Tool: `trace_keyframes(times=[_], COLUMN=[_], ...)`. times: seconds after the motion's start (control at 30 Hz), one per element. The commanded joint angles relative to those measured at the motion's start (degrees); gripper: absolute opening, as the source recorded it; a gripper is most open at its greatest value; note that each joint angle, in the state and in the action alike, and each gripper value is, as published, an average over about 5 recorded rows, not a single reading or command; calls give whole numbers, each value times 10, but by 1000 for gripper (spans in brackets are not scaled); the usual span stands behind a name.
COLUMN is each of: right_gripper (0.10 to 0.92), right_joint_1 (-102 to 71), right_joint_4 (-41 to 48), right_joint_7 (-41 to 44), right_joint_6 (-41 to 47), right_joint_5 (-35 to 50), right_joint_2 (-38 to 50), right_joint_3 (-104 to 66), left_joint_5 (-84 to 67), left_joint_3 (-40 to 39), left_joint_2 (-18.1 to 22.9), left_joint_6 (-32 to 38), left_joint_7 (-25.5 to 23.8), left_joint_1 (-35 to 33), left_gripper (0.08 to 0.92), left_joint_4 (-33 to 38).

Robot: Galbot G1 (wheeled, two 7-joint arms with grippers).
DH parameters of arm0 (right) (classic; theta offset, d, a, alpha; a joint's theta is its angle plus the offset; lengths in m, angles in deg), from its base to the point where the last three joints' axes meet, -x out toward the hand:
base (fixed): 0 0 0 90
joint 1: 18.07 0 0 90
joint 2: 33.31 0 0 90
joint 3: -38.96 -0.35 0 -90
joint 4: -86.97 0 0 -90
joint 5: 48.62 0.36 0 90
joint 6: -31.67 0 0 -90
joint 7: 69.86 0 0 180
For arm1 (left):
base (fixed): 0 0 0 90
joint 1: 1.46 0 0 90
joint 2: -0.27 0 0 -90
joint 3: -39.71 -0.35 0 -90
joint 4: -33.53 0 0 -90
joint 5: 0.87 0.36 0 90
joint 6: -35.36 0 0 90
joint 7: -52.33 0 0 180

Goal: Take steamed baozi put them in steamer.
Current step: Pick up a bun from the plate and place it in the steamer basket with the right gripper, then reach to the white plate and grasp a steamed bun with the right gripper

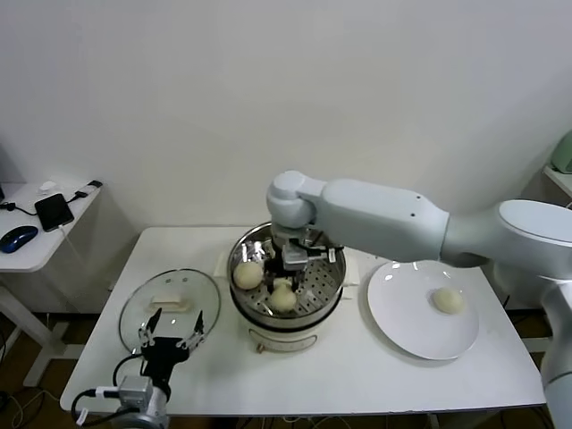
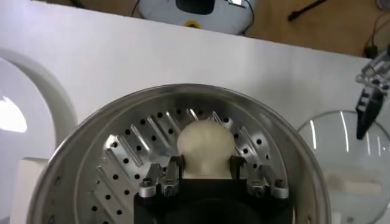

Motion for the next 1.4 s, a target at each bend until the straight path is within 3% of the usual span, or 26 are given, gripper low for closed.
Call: trace_keyframes(times=[0.03,0.13,0.5,0.73,0.87,1.1,1.4], right_gripper=[516,539,808,822,823,823,823], right_joint_1=[-16,-13,22,12,-15,-186,-338], right_joint_4=[-4,-14,-29,-22,-19,20,123], right_joint_7=[-5,3,76,92,99,108,107], right_joint_6=[-19,6,238,482,554,515,341], right_joint_5=[-33,-25,86,141,123,-26,-164], right_joint_2=[-7,0,97,248,338,402,328], right_joint_3=[2,3,-90,-221,-250,-381,-549], left_joint_5=[0,0,-3,-39,-52,-77,-77], left_joint_3=[-1,-1,-4,1,2,1,-6], left_joint_2=[4,4,1,-9,-13,-15,-8], left_joint_6=[-1,-1,-7,-20,-22,-25,-24], left_joint_7=[0,0,-5,-18,-19,-19,-21], left_joint_1=[0,0,-3,-9,-10,-13,-32], left_gripper=[823,823,823,823,823,823,823], left_joint_4=[1,1,6,21,24,23,34])
